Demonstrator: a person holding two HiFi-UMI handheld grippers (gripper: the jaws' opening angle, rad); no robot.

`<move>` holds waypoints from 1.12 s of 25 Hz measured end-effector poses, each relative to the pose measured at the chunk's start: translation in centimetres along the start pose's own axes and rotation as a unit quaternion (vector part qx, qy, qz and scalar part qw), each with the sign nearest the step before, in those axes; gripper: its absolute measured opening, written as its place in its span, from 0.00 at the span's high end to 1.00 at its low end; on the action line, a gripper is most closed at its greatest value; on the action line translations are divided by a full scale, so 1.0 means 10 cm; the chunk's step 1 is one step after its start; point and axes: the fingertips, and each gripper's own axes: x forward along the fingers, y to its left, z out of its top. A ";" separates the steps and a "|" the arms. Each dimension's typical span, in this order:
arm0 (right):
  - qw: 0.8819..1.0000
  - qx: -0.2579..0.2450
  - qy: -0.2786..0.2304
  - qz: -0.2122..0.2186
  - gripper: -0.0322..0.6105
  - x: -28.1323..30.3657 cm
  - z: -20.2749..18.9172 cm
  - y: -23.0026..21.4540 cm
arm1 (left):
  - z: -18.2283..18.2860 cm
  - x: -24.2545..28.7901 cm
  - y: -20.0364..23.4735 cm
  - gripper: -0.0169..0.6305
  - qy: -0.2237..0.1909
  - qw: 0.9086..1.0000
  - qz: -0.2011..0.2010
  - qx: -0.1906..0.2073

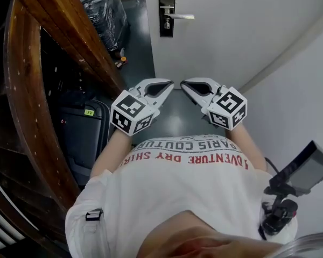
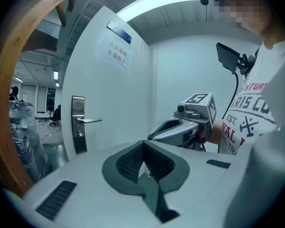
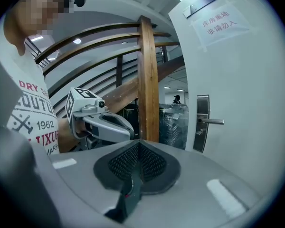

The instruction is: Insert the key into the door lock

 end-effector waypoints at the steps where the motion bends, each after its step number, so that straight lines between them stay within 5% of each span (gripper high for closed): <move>1: 1.000 -0.002 -0.001 0.002 0.95 -0.08 -0.02 0.14 | -0.02 -0.08 -0.15 0.97 -0.001 1.000 0.002 0.000; 11: 0.999 0.033 0.027 -0.014 0.95 -1.54 -0.78 1.89 | -0.53 -0.82 -2.39 0.97 0.009 0.999 -0.023 -0.020; 16: 0.998 0.046 0.029 -0.014 0.95 -2.26 -0.80 2.76 | -0.51 -1.32 -3.49 0.97 0.005 0.999 -0.025 -0.041; 28: 0.999 0.022 0.030 -0.019 0.95 -2.42 -0.30 4.04 | -0.38 -2.57 -4.00 0.97 -0.012 0.999 0.002 -0.037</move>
